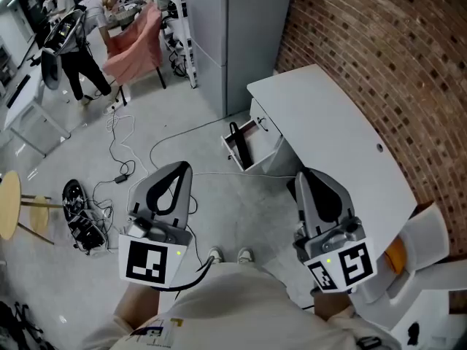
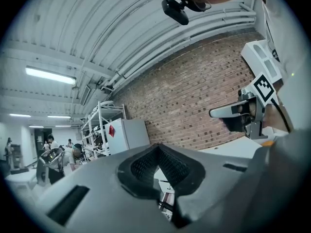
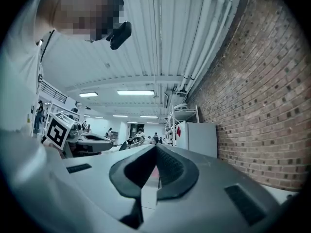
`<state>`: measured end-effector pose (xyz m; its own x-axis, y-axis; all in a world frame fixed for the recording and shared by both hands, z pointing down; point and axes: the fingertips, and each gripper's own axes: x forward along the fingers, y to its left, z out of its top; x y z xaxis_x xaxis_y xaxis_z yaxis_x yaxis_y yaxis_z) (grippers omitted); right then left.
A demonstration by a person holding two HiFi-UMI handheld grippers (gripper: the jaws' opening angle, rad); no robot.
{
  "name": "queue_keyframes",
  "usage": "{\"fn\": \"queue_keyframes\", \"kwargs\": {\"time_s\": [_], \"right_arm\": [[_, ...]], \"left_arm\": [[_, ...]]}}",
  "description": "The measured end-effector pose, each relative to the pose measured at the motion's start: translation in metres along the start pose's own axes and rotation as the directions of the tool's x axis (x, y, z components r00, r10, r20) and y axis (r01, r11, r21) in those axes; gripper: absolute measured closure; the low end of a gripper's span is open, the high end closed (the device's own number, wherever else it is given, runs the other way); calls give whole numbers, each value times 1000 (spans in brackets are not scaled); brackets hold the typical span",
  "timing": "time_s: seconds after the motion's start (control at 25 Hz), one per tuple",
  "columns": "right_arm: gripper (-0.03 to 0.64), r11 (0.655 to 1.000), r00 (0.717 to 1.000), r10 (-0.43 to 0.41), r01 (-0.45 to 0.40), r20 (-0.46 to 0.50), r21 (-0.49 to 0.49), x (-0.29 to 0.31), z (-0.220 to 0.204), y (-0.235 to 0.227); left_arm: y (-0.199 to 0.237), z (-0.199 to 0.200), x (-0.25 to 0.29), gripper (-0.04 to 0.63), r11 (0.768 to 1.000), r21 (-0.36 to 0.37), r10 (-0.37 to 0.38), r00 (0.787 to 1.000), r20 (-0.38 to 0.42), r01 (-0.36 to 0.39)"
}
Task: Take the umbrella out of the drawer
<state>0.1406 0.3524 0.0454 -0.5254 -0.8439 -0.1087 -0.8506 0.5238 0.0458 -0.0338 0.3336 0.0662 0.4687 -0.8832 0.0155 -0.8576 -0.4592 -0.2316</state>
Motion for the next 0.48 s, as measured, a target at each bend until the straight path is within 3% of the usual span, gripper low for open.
{"fn": "queue_keyframes", "kwargs": {"time_s": [0.48], "right_arm": [[609,998,998,62,-62,-30,8,-11,-8,-7]], "left_arm": [[-25,4,0,589,1000,21,14,1000,-17,-14]]}}
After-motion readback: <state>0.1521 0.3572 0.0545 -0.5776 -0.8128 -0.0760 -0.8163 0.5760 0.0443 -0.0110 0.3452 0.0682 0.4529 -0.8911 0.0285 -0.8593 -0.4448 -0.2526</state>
